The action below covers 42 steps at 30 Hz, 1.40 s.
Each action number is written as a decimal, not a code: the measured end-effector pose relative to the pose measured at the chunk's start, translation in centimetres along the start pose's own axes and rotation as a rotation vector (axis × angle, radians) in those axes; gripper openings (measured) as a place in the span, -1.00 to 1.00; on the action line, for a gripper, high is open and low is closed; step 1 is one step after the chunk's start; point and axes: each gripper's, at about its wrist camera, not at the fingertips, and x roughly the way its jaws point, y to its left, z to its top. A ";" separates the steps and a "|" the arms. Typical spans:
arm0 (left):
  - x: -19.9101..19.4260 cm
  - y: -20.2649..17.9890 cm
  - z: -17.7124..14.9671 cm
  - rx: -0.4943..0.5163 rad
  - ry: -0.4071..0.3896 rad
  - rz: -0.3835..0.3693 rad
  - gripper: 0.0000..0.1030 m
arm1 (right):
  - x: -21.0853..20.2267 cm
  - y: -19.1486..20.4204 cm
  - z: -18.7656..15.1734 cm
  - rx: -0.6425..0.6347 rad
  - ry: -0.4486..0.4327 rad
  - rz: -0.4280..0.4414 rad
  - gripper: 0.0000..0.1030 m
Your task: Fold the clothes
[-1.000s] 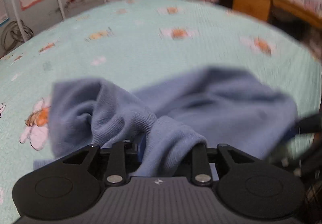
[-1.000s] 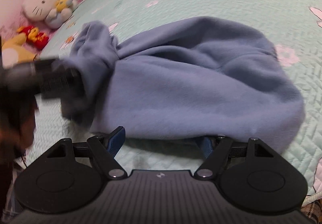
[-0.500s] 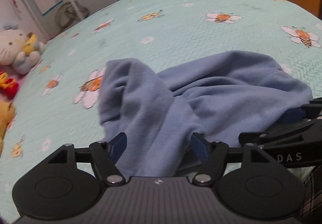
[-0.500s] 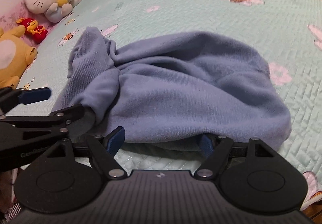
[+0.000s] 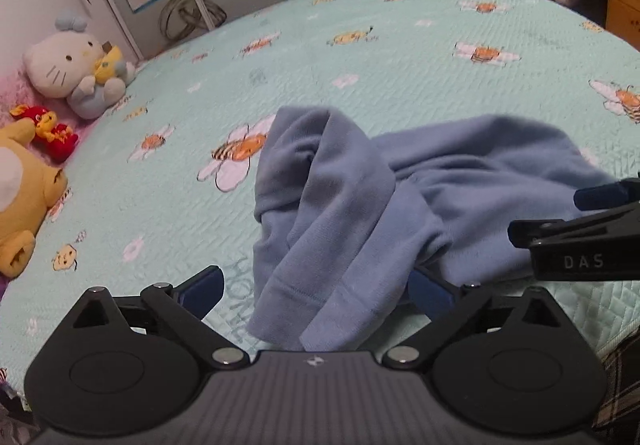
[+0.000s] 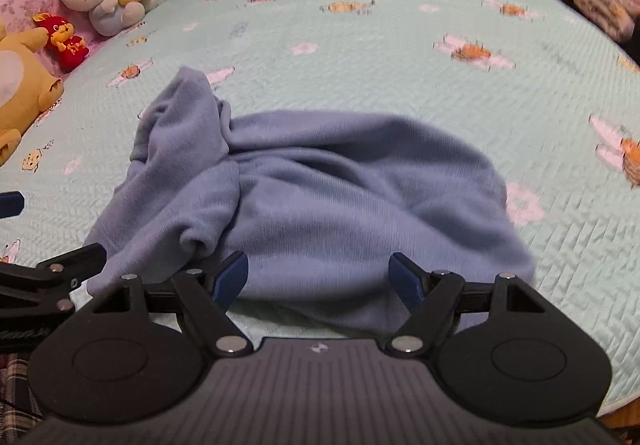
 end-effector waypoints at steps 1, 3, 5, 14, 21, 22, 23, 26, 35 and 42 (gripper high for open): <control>0.2 0.0 0.0 -0.003 0.006 0.001 0.98 | -0.2 0.2 0.1 -0.010 -0.010 -0.007 0.53; 0.5 0.1 -0.1 -0.008 0.021 0.003 0.98 | -0.6 0.4 0.3 -0.021 -0.020 -0.012 0.53; 0.7 0.1 -0.2 -0.010 0.031 0.007 0.98 | -0.9 0.5 0.4 -0.025 -0.026 -0.010 0.54; 1.6 0.2 -0.3 -0.015 0.065 0.022 0.98 | -1.1 0.9 0.4 -0.034 -0.025 -0.015 0.54; 1.9 0.0 -0.4 -0.006 0.078 0.023 0.98 | -0.9 1.0 0.3 -0.037 -0.017 -0.018 0.54; 2.0 0.0 -0.4 -0.006 0.081 0.023 0.98 | -0.9 1.0 0.3 -0.038 -0.016 -0.018 0.54; 2.1 0.1 -0.5 -0.008 0.086 0.025 0.98 | -0.9 1.1 0.2 -0.040 -0.015 -0.019 0.54; 2.7 0.3 -0.7 -0.015 0.108 0.031 0.98 | -0.8 1.2 0.2 -0.045 -0.009 -0.020 0.54; 3.9 2.7 -1.5 -0.099 0.153 0.002 0.98 | -0.1 1.1 -0.2 -0.039 0.013 0.012 0.54; 4.9 4.7 -2.6 -0.144 0.186 -0.010 0.98 | 0.6 2.4 -0.8 -0.090 0.034 0.006 0.54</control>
